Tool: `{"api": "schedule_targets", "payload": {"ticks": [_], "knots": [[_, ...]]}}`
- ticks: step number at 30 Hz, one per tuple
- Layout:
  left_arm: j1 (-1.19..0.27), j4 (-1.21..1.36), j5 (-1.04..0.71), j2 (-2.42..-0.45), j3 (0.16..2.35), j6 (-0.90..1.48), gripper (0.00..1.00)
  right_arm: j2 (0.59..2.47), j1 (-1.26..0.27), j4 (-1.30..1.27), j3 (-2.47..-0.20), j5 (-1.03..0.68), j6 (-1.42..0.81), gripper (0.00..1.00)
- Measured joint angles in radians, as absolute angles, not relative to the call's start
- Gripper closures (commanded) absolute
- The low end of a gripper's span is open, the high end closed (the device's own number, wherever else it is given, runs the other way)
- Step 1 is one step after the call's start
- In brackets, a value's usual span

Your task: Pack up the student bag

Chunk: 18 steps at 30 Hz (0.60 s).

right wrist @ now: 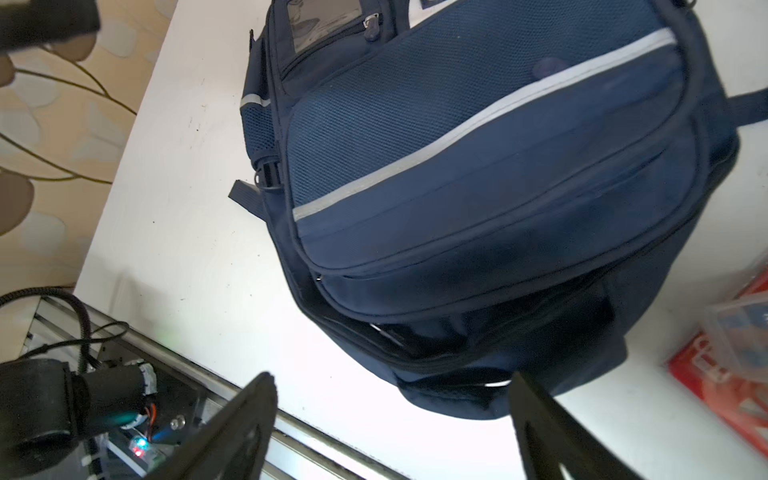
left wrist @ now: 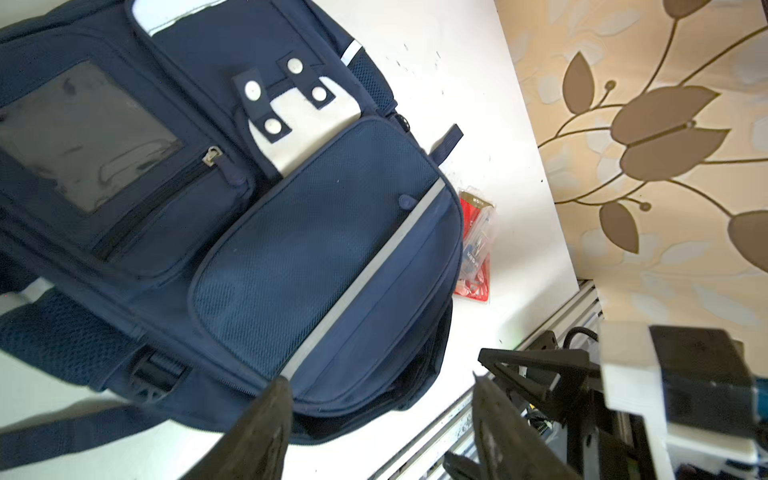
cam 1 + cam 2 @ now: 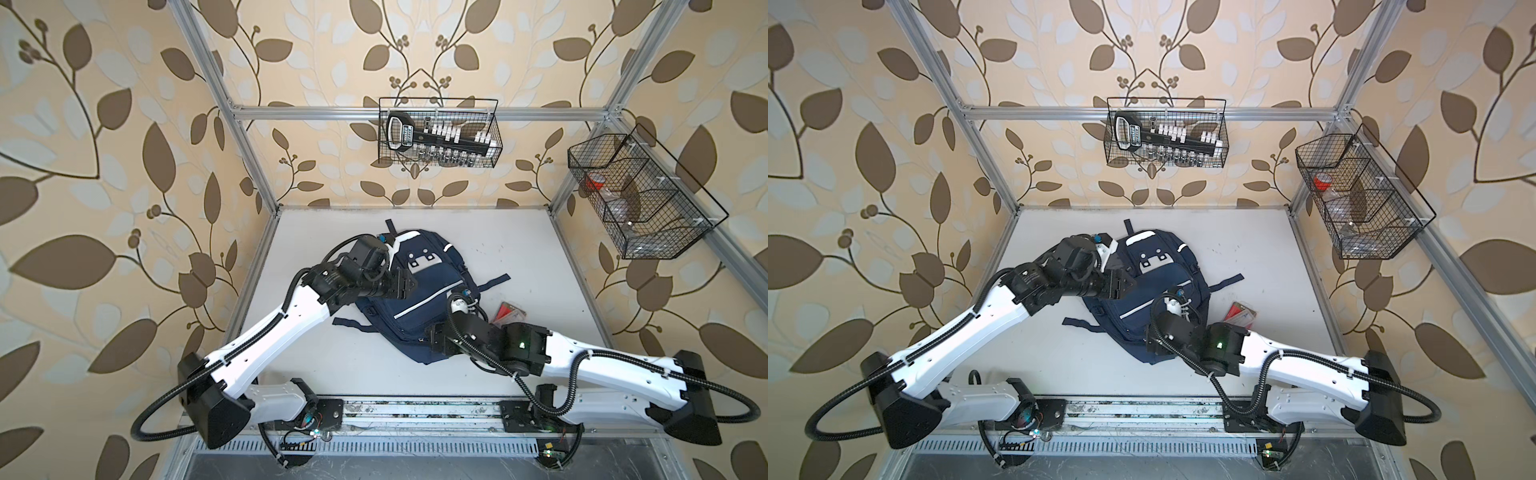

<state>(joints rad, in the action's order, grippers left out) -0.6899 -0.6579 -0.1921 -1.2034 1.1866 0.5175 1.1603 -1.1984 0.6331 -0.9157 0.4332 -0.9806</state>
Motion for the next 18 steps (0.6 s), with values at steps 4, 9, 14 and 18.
{"api": "schedule_targets", "payload": {"ticks": [4,9,14,18], "knots": [[-0.690,-0.671,-0.189,-1.090,1.047,0.563,0.35,1.232,-1.248,0.644,-0.933,0.479,-1.024,0.62],[-0.690,-0.676,-0.200,-0.960,0.886,0.638,0.33,1.242,-1.250,0.632,-0.927,0.514,-1.056,0.27],[-0.690,-0.617,-0.233,-0.893,0.773,0.714,0.37,1.230,-1.224,0.549,-0.883,0.515,-1.058,0.26],[-0.687,-0.501,-0.262,-0.892,0.681,0.788,0.40,1.221,-1.158,0.447,-0.801,0.474,-1.076,0.29]]}}
